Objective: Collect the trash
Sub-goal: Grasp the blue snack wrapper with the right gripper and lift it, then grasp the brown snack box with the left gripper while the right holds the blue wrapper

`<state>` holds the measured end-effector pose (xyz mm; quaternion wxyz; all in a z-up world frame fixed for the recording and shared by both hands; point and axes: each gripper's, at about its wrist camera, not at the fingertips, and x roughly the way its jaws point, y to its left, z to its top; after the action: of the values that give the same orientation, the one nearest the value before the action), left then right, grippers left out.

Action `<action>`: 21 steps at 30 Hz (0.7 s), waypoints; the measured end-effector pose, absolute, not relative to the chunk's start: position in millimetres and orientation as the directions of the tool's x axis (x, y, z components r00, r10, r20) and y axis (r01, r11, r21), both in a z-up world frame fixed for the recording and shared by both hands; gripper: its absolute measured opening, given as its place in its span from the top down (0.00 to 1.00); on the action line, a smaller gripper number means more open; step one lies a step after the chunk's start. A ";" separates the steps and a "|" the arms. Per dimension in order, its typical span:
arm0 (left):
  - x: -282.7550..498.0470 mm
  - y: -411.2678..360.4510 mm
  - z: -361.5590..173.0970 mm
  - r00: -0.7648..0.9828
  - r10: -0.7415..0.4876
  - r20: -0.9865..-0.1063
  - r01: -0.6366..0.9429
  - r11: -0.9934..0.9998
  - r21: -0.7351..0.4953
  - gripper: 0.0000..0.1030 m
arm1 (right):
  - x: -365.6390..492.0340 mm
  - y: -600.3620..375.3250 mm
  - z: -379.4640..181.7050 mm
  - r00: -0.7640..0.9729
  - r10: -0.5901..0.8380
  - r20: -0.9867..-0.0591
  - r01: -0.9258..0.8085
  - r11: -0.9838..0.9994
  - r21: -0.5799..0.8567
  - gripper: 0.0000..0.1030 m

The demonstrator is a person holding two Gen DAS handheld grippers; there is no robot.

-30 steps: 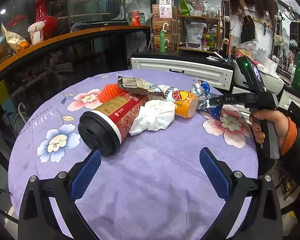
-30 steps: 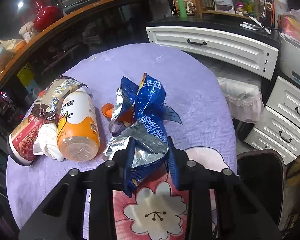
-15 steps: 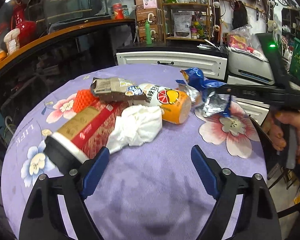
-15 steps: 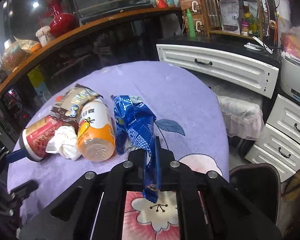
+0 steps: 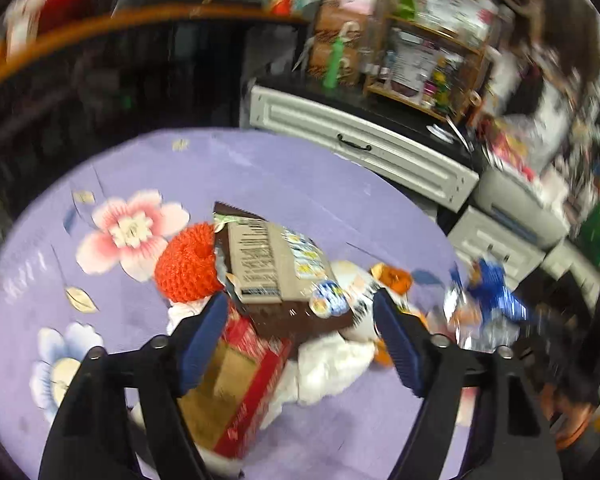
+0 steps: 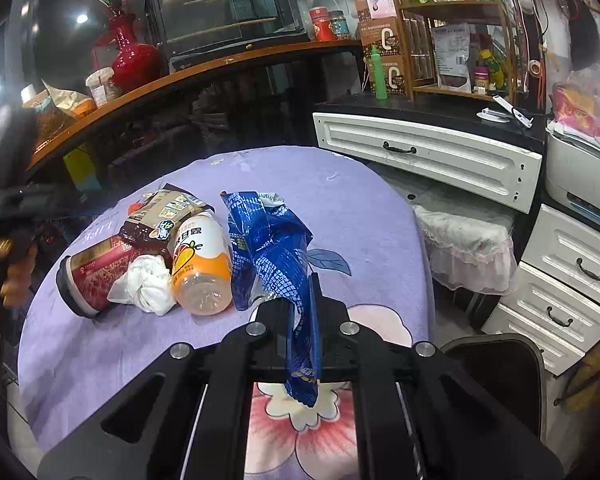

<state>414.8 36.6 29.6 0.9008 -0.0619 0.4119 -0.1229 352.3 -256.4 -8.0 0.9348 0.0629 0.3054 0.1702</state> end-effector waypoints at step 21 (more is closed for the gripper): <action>460.5 42.4 -5.3 0.544 -0.320 -0.776 0.076 0.939 -0.334 0.63 | 339.1 -256.6 -10.1 0.763 0.352 -0.543 -0.285 0.936 0.205 0.93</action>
<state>460.5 42.4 -5.3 0.8687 -0.1315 0.4638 -0.1142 339.1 -256.6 -10.1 0.9372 0.0553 0.2995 0.1699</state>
